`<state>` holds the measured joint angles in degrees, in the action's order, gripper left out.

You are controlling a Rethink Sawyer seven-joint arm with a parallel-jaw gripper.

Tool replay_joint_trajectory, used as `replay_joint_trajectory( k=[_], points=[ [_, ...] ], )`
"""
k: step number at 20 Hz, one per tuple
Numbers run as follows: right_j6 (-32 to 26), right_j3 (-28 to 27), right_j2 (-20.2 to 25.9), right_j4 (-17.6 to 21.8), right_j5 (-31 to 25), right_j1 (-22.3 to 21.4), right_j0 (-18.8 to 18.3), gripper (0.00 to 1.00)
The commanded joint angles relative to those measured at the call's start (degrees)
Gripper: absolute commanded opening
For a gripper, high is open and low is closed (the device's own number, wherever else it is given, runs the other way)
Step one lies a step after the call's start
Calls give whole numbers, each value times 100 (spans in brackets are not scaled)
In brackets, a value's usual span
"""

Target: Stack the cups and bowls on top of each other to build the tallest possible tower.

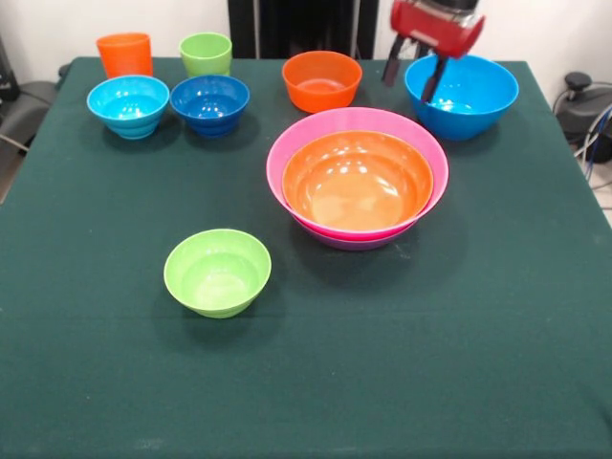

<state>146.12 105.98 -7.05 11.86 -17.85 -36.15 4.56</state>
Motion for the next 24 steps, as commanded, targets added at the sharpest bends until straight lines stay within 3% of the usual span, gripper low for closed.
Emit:
replay_joint_trajectory(
  k=[1,4,6,10,18,24],
  points=[
    [-1737,660,2054,968,391,-34,-1154,100],
    [-1797,473,2243,1312,98,-124,-1353,100],
    [-1805,278,2104,1727,5,-316,-1149,100],
    [-1940,127,2277,2246,-185,-424,-1236,100],
    [-1695,35,2623,2604,-460,-377,-1375,100],
    [-1812,83,2982,2642,-718,-403,-1656,100]
  ],
)
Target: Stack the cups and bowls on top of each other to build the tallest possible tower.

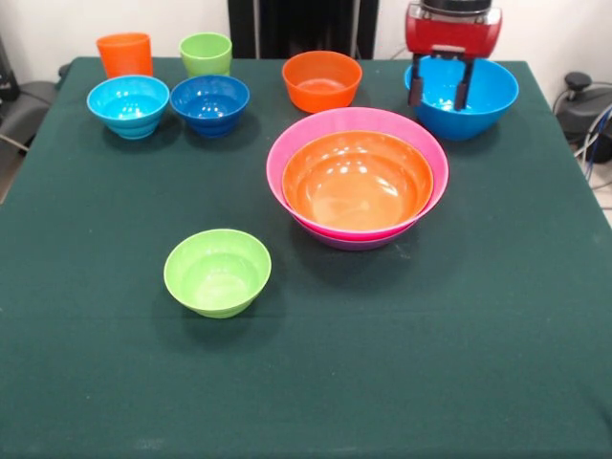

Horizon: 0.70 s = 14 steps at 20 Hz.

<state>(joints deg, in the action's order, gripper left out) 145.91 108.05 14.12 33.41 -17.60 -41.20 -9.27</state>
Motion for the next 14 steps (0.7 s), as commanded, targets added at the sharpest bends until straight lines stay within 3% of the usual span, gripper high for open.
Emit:
replay_joint_trajectory(
  k=[1,14],
  points=[
    [-1789,-89,932,458,-794,101,-334,100],
    [-1781,-222,1283,853,-960,351,-538,100]
  ],
)
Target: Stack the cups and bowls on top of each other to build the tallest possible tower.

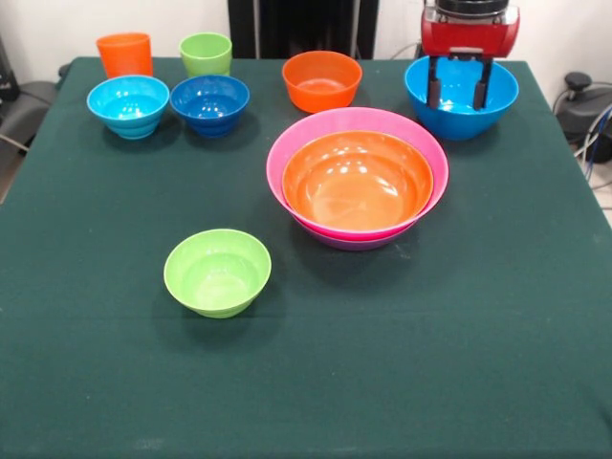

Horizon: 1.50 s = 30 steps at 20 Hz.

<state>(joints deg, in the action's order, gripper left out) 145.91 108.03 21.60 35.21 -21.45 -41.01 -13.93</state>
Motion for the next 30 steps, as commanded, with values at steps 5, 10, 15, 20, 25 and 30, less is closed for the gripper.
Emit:
replay_joint_trajectory(
  k=[5,10,15,20,25,30],
  points=[
    [-1676,-337,547,906,-596,430,-33,100],
    [-1485,-490,431,1186,-540,557,104,100],
    [-1324,-594,350,1393,-486,659,209,100],
    [-1254,-748,317,1559,-458,836,255,100],
    [-1271,-779,412,1507,-551,870,258,100],
    [-1645,-203,1081,736,-1018,498,-250,100]
  ],
)
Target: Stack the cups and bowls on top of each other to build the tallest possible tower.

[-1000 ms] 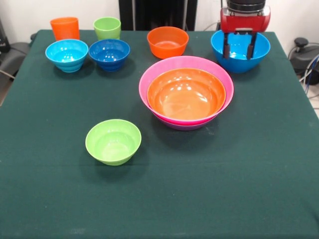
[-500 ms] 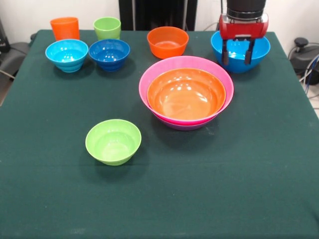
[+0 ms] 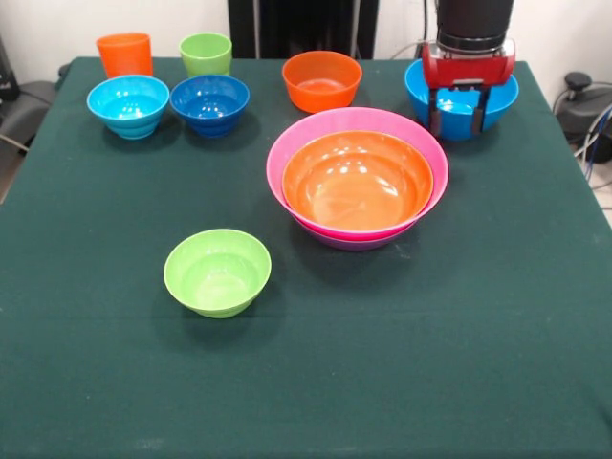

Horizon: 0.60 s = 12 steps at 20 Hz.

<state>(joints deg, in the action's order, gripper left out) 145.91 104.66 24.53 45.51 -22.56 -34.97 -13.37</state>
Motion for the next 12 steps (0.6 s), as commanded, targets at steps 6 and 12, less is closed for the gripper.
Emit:
replay_joint_trajectory(
  k=[6,12],
  points=[
    [-2545,1144,2610,-1224,-1329,-437,-1709,100],
    [-2817,1667,3770,-1714,-1694,-459,-2619,100]
  ],
)
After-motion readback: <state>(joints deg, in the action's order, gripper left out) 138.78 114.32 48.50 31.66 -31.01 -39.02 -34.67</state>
